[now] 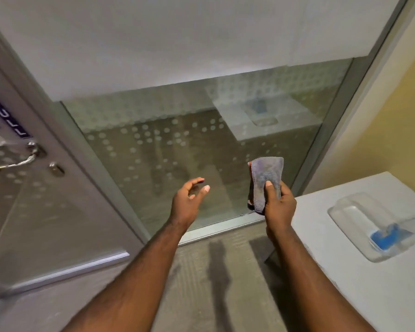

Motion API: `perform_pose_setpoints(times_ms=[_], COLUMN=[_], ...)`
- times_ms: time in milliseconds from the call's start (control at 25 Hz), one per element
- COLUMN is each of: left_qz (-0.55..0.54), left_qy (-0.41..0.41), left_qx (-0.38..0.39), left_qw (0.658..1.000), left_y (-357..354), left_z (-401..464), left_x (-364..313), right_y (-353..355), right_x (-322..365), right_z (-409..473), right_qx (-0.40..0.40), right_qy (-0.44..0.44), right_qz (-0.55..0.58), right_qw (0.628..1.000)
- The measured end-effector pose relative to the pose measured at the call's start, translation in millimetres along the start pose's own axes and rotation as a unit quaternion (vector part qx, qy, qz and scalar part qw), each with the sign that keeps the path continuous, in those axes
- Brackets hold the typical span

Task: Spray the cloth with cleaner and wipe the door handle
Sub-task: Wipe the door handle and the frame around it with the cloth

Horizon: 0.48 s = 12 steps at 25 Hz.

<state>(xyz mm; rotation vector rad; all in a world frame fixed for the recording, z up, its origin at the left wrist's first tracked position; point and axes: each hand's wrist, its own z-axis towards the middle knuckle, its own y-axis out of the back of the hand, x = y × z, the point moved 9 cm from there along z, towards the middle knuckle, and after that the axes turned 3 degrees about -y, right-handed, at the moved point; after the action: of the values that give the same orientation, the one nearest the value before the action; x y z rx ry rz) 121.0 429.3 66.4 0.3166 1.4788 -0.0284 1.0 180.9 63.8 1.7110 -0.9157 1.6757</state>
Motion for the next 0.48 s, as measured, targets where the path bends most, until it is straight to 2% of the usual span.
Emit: perform_pose_setpoints(times_ms=[80,280,400,480], left_qz=[0.007,0.006,-0.003,0.039], left_qy=[-0.001,0.012,0.023,0.022], left_qx=[-0.047,-0.169,-0.227,-0.259], left_qw=[0.999,0.986,0.974,0.965], left_y=[59,213,299,350], left_z=[-17,-81,-127,-156], left_x=[1,20,35,40], right_y=[-44,-134,-179,-204], right_x=[-7,-25,-31,-32], right_z=[-26,-114,-176,-214], right_qx=[0.047,0.097,0.109,0.111], right_qy=[-0.007,-0.03,-0.034,-0.028], right_qz=[0.02,0.038,0.043,0.044], right_qw=[0.999,0.994,0.992,0.992])
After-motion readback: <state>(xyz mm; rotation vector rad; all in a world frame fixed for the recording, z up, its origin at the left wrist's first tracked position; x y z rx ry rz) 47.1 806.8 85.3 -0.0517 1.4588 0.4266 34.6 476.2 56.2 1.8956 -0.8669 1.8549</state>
